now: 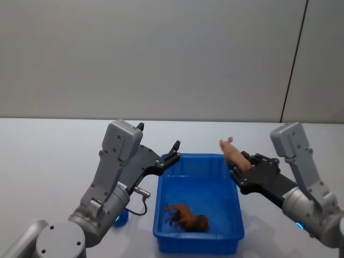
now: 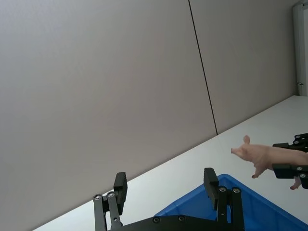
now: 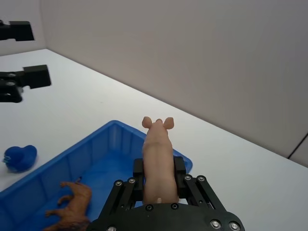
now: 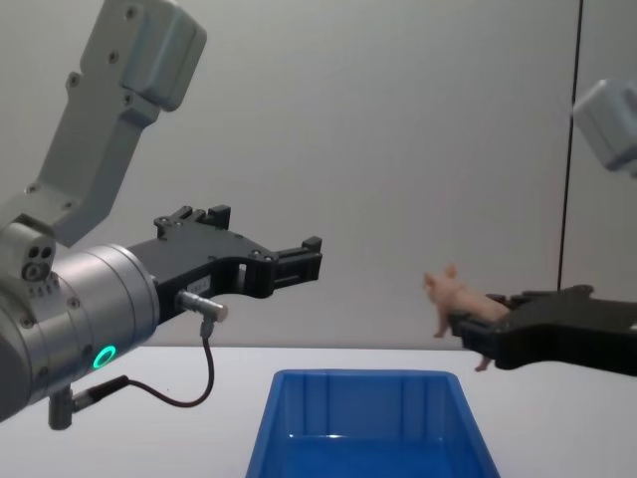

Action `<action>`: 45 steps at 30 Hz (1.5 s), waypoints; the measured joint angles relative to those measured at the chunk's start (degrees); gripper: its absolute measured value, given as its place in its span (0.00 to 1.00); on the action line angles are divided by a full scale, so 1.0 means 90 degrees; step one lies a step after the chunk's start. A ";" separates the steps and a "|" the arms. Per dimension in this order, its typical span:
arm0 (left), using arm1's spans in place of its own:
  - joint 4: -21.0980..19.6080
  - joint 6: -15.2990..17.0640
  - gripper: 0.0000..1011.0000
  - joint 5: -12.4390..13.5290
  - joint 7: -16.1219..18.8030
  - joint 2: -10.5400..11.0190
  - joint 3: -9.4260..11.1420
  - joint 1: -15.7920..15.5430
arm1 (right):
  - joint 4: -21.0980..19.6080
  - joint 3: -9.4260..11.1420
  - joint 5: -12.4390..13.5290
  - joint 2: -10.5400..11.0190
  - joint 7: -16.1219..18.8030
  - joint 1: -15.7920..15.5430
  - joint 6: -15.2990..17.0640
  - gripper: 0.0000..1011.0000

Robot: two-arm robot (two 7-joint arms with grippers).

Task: Pick up the two dolls from the table and place them into the box.

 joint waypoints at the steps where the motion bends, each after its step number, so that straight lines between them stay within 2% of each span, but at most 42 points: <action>1: 0.0000 0.0000 0.99 0.0000 0.0000 0.0000 0.0000 0.0000 | 0.0000 -0.0023 -0.0006 -0.0029 0.0052 0.0029 0.0045 0.35; 6: 0.0000 0.0000 0.99 0.0000 0.0000 0.0000 0.0000 0.0000 | 0.0051 -0.0083 -0.0013 -0.0109 0.0186 0.0098 0.0236 0.36; 8: 0.0000 0.0000 0.99 0.0000 0.0000 0.0000 0.0000 0.0000 | 0.0103 -0.0105 -0.0013 -0.0144 0.0229 0.0124 0.0326 0.39; 13: 0.0000 0.0000 0.99 0.0000 0.0000 0.0000 0.0000 0.0000 | 0.0268 -0.0146 0.0006 -0.0213 0.0284 0.0173 0.0496 0.58; 16: 0.0000 0.0000 0.99 0.0000 0.0000 0.0000 0.0000 0.0000 | 0.0335 -0.0149 0.0044 -0.0226 0.0296 0.0185 0.0548 0.67; 17: 0.0000 0.0000 0.99 0.0000 0.0000 0.0000 0.0000 0.0000 | 0.0335 -0.0149 0.0044 -0.0226 0.0296 0.0185 0.0548 0.67; 19: 0.0000 0.0000 0.99 0.0000 0.0000 0.0000 0.0000 0.0000 | 0.0370 -0.0143 0.0080 -0.0226 0.0298 0.0187 0.0556 0.78; 21: 0.0000 0.0000 0.99 0.0000 0.0000 0.0000 0.0000 0.0000 | 0.0389 -0.0122 0.0119 -0.0209 0.0299 0.0187 0.0553 0.80; 22: 0.0000 0.0000 0.99 0.0000 0.0000 0.0000 0.0000 0.0000 | 0.0393 -0.0107 0.0140 -0.0197 0.0299 0.0184 0.0545 0.85; 25: 0.0000 0.0000 0.99 0.0000 0.0000 0.0000 0.0000 0.0000 | 0.0394 -0.0056 0.0205 -0.0143 0.0295 0.0161 0.0497 0.91; 27: 0.0000 0.0000 0.99 0.0000 0.0000 0.0000 0.0000 0.0000 | 0.0388 0.0005 0.0263 -0.0080 0.0288 0.0132 0.0455 0.99; 40: 0.0000 0.0000 0.99 0.0001 -0.0004 0.0000 0.0000 0.0000 | 0.0213 0.0401 0.0637 0.0408 0.0285 -0.0143 0.0170 0.99; 45: 0.0000 0.0028 0.99 0.0029 -0.0015 0.0009 -0.0009 0.0006 | 0.0181 0.0468 0.0696 0.0498 0.0285 -0.0199 0.0125 0.99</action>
